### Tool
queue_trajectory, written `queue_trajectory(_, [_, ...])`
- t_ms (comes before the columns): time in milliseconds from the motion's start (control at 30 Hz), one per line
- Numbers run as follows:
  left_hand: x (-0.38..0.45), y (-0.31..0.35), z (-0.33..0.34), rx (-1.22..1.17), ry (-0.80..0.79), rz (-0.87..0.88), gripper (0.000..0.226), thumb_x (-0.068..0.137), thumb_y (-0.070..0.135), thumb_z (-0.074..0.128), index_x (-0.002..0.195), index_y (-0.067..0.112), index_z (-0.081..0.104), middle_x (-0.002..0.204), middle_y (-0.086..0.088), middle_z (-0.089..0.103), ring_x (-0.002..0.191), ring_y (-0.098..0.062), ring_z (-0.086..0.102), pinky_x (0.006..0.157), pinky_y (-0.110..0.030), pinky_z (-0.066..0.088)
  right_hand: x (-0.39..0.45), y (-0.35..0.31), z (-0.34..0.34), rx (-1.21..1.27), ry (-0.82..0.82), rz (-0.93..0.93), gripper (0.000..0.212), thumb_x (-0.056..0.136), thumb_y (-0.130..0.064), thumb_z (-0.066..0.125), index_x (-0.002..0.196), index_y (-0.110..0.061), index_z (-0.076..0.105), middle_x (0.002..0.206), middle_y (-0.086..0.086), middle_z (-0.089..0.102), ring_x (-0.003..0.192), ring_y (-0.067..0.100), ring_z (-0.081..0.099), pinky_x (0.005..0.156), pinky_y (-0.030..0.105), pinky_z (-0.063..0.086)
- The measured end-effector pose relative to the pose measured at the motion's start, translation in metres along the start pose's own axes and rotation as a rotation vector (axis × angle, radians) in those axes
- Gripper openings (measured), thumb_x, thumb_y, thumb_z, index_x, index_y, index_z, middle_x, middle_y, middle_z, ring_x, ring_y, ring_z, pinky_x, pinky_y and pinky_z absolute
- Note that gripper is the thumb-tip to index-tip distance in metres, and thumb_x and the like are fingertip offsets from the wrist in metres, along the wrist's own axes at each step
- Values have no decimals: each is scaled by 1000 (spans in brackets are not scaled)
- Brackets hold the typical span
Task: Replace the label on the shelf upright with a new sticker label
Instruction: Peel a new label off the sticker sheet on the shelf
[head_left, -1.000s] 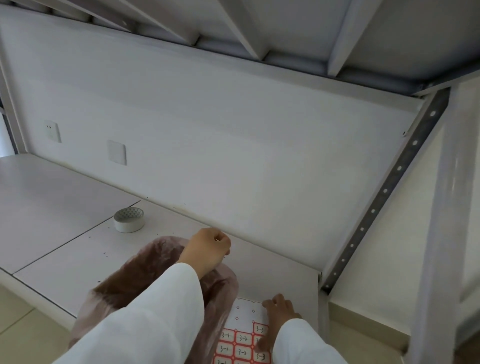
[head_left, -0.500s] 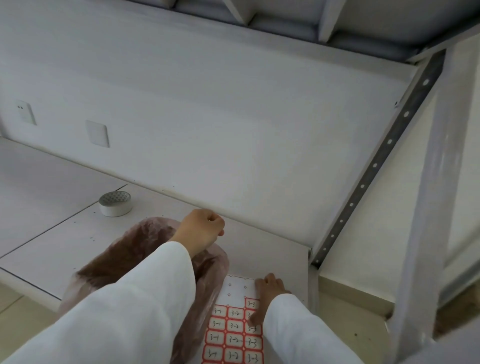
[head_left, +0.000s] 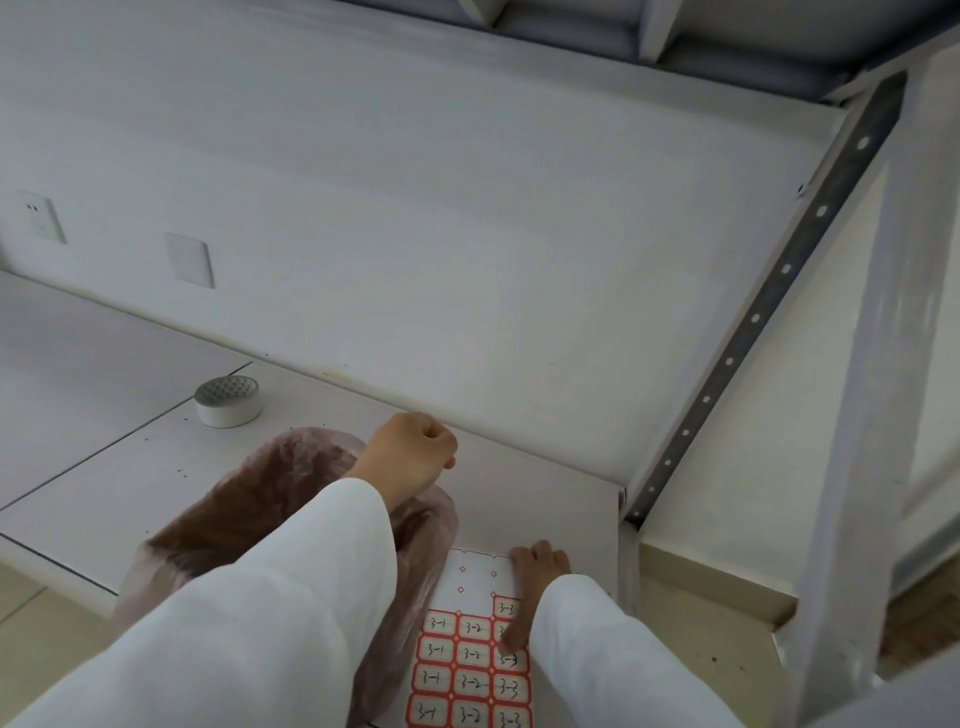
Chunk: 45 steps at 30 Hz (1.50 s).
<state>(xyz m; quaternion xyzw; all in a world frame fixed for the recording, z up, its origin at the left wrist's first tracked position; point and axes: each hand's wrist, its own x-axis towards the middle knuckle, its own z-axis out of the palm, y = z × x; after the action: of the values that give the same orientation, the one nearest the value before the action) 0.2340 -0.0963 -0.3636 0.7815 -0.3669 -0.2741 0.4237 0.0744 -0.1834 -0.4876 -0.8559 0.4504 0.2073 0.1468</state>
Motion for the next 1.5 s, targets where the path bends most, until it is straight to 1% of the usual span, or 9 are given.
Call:
queue_trajectory(233, [-1, 0, -2, 18, -5, 18, 22, 87, 19, 46, 68, 21, 57, 71, 11, 63, 93, -25, 67, 66, -24, 46, -2, -3, -11, -66, -4, 3, 70, 71, -36, 74, 131, -16, 44, 136, 7, 35, 127, 27, 36, 105, 44, 37])
queue_trajectory(367, [-1, 0, -3, 43, -8, 31, 24, 88, 19, 47, 66, 25, 55, 72, 10, 62, 92, -23, 66, 77, -28, 48, -2, -1, -20, 463, -38, 49, 39, 75, -21, 71, 111, -18, 57, 113, 4, 64, 100, 22, 63, 89, 36, 51])
queue_trajectory(567, [-5, 5, -2, 139, -50, 121, 6, 87, 27, 57, 81, 25, 58, 91, 1, 66, 89, -19, 62, 79, -26, 45, -13, -8, -56, 1052, 140, -8, 58, 71, -16, 73, 117, -25, 40, 123, 8, 56, 100, 25, 62, 86, 38, 54])
queue_trajectory(700, [-13, 10, -1, 169, -73, 166, 25, 85, 29, 61, 108, 23, 64, 97, 9, 60, 97, -13, 59, 83, -23, 40, -33, -21, -88, 1229, 266, -65, 62, 73, -16, 74, 124, -17, 39, 118, 8, 54, 96, 23, 61, 80, 35, 53])
queue_trajectory(900, [-25, 20, 3, 193, -131, 215, 21, 88, 33, 55, 108, 31, 61, 105, 8, 64, 86, -9, 60, 79, -22, 49, -67, -34, -123, 1179, 241, -204, 17, 81, -32, 66, 86, -16, 67, 85, 4, 71, 70, 14, 67, 65, 22, 54])
queue_trajectory(1133, [-28, 16, -5, 193, -40, 225, 32, 83, 42, 60, 111, 26, 61, 105, 7, 68, 90, -13, 64, 88, -29, 49, -81, -39, -135, 1121, 136, -272, 28, 85, -36, 59, 96, -13, 69, 87, 4, 71, 77, 15, 68, 65, 21, 52])
queue_trajectory(1233, [-24, 14, -11, 126, -38, 211, 18, 85, 33, 60, 99, 22, 63, 96, 1, 70, 80, -13, 68, 79, -26, 52, -85, -44, -139, 1002, 117, -306, 27, 82, -36, 62, 101, -18, 69, 98, 6, 72, 85, 19, 68, 80, 30, 54])
queue_trajectory(1367, [-25, 14, -14, 24, -72, 194, 14, 89, 26, 55, 80, 21, 64, 75, 7, 67, 68, -12, 66, 55, -13, 45, -96, -47, -145, 821, 142, -401, 26, 88, -21, 57, 112, -20, 66, 110, 8, 69, 84, 15, 63, 72, 20, 50])
queue_trajectory(1500, [-29, 14, -15, -77, -77, 181, 23, 90, 27, 53, 71, 27, 66, 75, 8, 70, 70, -16, 68, 58, -19, 46, -97, -46, -148, 745, 160, -395, 26, 91, -19, 53, 114, -21, 65, 112, 7, 68, 95, 22, 66, 79, 26, 51])
